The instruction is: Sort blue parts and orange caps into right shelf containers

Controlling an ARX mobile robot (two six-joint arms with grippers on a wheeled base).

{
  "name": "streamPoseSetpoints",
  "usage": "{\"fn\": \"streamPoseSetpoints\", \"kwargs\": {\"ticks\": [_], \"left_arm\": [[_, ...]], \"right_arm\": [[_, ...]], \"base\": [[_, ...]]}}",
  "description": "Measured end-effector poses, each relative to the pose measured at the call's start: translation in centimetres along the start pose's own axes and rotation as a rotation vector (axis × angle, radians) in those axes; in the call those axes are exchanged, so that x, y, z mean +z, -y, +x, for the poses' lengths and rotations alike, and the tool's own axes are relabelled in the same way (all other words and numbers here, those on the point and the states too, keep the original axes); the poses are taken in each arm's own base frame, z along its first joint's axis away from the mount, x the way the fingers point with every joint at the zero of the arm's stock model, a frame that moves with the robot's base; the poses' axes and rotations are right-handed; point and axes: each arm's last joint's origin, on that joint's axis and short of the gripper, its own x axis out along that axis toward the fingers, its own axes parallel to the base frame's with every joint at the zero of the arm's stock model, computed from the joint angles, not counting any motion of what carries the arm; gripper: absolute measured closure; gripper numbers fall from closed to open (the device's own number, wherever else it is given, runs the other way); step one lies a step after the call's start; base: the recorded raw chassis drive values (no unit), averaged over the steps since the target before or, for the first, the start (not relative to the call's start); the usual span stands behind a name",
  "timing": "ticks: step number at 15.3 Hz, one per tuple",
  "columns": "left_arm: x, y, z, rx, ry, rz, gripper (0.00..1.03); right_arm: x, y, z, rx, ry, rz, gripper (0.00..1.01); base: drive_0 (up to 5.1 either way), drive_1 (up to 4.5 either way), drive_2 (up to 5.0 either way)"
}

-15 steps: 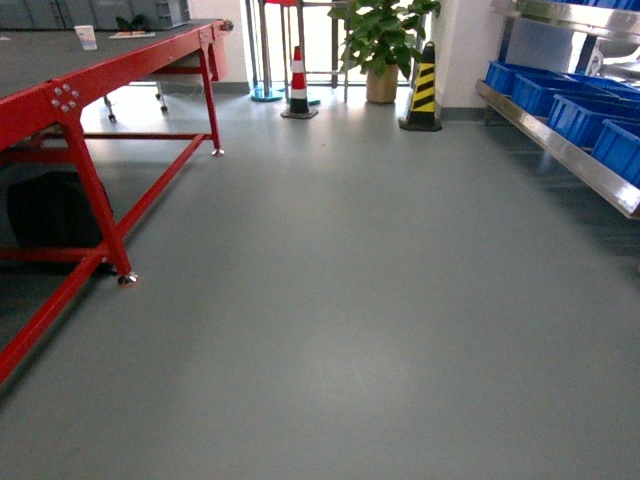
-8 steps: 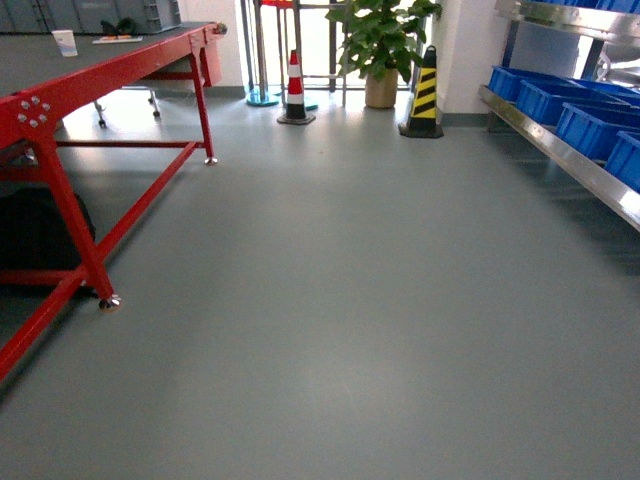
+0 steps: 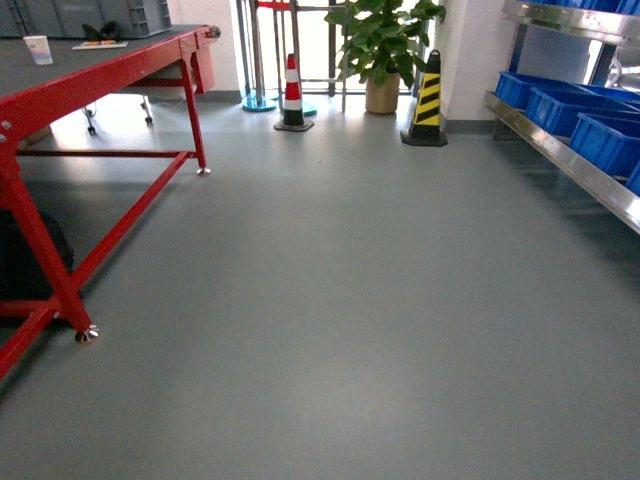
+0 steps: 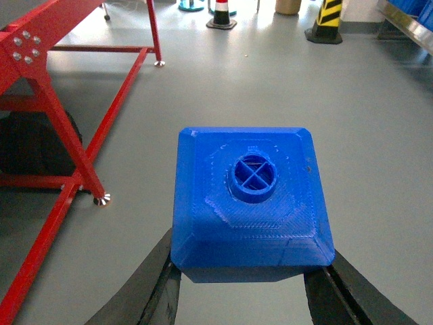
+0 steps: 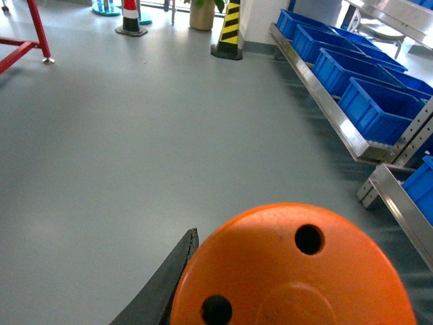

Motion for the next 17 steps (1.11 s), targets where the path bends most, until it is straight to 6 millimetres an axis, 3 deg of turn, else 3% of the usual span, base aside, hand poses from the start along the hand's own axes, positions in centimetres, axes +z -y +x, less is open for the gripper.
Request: {"fn": "streamPoseSetpoints", "kwargs": {"ticks": [17], "left_arm": [[-0.01, 0.0, 0.01, 0.0, -0.001, 0.0, 0.59]], "right_arm": [[-0.02, 0.0, -0.01, 0.0, -0.001, -0.001, 0.58]], "base": [[0.0, 4.31, -4.3]]}}
